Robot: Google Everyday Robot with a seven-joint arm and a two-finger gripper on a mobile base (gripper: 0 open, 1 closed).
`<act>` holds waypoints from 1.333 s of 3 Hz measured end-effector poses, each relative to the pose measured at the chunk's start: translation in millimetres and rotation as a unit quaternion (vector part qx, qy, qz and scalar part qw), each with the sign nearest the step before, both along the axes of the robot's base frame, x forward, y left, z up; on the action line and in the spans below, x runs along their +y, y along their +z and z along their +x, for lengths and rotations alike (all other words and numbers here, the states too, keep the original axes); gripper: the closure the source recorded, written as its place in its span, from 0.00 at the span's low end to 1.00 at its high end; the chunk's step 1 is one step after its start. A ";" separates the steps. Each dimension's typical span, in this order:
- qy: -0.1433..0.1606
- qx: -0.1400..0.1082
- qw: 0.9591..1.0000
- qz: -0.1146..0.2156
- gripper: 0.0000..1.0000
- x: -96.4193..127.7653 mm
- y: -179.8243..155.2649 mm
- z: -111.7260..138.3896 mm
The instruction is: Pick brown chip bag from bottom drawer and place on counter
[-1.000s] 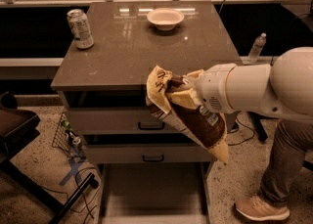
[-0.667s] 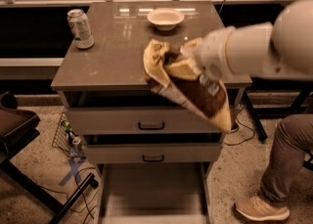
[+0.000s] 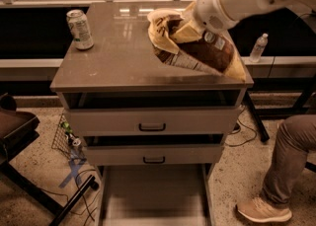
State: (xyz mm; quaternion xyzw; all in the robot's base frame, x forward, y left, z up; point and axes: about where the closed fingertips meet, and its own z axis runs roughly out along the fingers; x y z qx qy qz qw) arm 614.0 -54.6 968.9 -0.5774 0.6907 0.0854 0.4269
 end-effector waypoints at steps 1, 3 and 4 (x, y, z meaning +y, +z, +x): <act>0.060 0.010 0.997 -0.045 1.00 20.2 -18.7 48.3; 0.106 -0.004 0.992 -0.064 0.74 43.9 -6.0 98.5; 0.109 -0.002 0.992 -0.064 0.51 46.8 -8.9 99.0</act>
Offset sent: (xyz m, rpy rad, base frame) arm 0.1662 0.0493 0.0561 -0.1331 -0.1221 0.2685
